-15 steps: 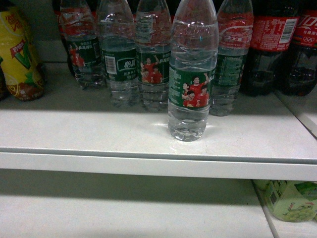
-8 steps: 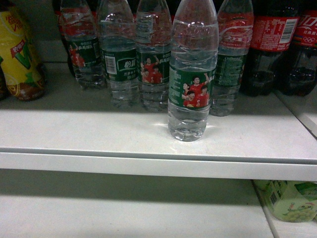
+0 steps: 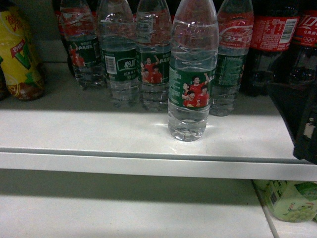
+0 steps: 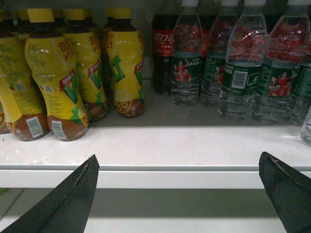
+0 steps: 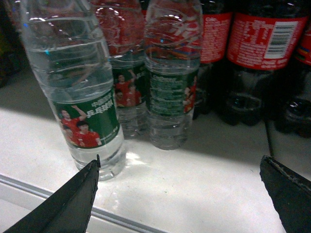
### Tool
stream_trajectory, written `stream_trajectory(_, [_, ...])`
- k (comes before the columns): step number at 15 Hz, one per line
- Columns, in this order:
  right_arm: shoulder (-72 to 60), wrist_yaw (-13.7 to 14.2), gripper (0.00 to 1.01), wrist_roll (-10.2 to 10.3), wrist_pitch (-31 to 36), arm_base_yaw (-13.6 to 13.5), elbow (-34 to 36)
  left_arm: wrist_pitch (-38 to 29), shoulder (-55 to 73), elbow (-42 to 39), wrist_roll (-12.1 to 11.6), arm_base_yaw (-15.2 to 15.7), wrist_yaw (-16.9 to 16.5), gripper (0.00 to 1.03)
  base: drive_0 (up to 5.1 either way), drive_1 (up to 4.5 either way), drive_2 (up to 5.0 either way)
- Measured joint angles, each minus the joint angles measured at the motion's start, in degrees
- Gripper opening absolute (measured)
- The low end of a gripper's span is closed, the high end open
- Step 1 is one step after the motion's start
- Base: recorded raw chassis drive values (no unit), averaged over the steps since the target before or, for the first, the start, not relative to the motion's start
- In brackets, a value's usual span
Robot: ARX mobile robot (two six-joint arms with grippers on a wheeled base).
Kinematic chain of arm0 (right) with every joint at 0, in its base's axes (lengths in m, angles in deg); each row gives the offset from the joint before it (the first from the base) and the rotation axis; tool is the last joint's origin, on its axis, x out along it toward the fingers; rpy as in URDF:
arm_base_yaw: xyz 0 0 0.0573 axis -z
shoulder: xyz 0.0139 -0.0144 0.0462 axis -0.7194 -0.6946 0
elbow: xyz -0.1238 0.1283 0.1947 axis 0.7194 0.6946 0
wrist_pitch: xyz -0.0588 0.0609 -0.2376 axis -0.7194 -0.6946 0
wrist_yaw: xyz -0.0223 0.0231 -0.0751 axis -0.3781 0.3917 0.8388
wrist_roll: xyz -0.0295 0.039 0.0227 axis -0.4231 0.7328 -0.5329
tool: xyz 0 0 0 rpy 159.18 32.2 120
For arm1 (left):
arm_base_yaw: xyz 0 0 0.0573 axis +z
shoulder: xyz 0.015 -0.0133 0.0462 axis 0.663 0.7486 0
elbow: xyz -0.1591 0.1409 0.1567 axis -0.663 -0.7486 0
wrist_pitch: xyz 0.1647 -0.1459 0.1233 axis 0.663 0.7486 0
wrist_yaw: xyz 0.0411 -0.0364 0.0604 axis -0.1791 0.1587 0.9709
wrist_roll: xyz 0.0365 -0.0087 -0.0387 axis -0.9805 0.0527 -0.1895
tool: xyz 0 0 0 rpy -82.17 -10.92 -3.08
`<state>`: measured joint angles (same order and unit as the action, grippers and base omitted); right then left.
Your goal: Move water from second to third shelf
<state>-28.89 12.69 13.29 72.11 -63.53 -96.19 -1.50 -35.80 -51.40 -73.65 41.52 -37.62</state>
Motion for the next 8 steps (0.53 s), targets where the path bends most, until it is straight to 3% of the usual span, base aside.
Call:
stream_trajectory(3, [-3.08,-2.49,0.98,-2.93,1.51,-3.48,-2.21,0.02,0.0,0.0,0.0,0.0,0.0,0.98,0.0,0.0,0.0])
stream_trajectory(5, [-3.89,-4.55,0.98,-3.82,1.88,-5.44,-3.56,0.0,0.0,0.0,0.0,0.0,0.0,0.98,0.0,0.0,0.0])
stream_trajectory(8, [-6.84,-5.22,0.98,-4.15,0.37,-6.6,-6.93,0.0,0.0,0.0,0.0,0.0,0.0,0.98,0.0,0.0,0.0])
